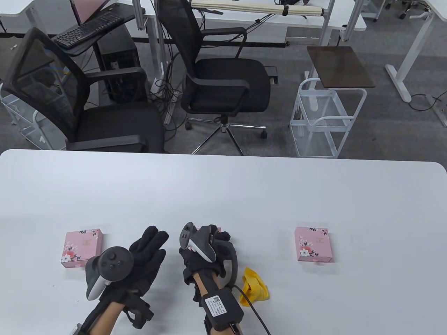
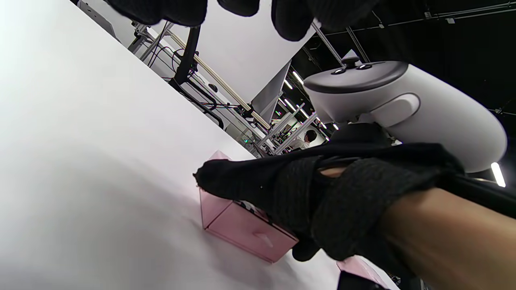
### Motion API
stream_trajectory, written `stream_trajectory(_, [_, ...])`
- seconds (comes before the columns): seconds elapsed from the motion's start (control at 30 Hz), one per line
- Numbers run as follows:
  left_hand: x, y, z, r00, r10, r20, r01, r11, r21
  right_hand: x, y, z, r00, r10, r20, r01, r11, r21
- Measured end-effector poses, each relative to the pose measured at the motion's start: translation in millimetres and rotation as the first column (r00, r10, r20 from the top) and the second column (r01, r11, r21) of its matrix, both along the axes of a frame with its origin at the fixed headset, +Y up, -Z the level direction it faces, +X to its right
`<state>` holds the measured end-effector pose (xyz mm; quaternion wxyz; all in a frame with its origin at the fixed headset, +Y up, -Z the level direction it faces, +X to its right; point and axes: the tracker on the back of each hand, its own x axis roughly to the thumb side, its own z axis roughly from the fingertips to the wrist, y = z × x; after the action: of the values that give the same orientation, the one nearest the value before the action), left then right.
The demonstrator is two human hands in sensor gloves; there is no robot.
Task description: Dust necklace
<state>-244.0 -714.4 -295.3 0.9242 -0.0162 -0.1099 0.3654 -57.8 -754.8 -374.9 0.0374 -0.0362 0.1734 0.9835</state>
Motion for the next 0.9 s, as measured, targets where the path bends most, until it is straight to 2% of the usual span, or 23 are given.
stream_trajectory(0.1, [0.1,0.1,0.1,1.000,-0.002,-0.003,0.002,1.000,-0.002,-1.6,0.5,0.6,1.000,0.027,-0.011,-0.027,1.000,-0.012])
stream_trajectory(0.33, [0.5,-0.7,0.7,1.000,-0.003,-0.007,0.003,1.000,-0.008,8.0,9.5,-1.5,0.999,-0.049,-0.006,0.049,0.999,0.001])
stream_trajectory(0.43, [0.0,-0.9,0.7,1.000,0.001,-0.011,-0.001,1.000,-0.007,26.0,27.6,-4.8,0.988,-0.151,0.015,0.150,0.985,0.080])
stream_trajectory(0.5, [-0.3,0.6,1.4,1.000,0.006,-0.011,-0.006,1.000,-0.003,49.4,43.8,-9.7,0.984,-0.174,0.031,0.169,0.979,0.118])
stream_trajectory(0.6, [0.4,2.4,1.8,1.000,0.007,-0.006,-0.007,1.000,0.002,84.1,53.7,-15.3,0.983,-0.170,0.068,0.159,0.977,0.144])
stream_trajectory(0.77, [1.0,1.9,1.7,1.000,0.001,-0.001,-0.001,1.000,0.003,134.2,45.1,-18.3,0.985,-0.065,0.159,0.048,0.993,0.112])
stream_trajectory(0.9, [1.4,0.9,1.1,1.000,-0.004,-0.001,0.004,1.000,-0.005,153.1,31.1,-16.9,0.980,-0.058,0.192,0.044,0.996,0.074])
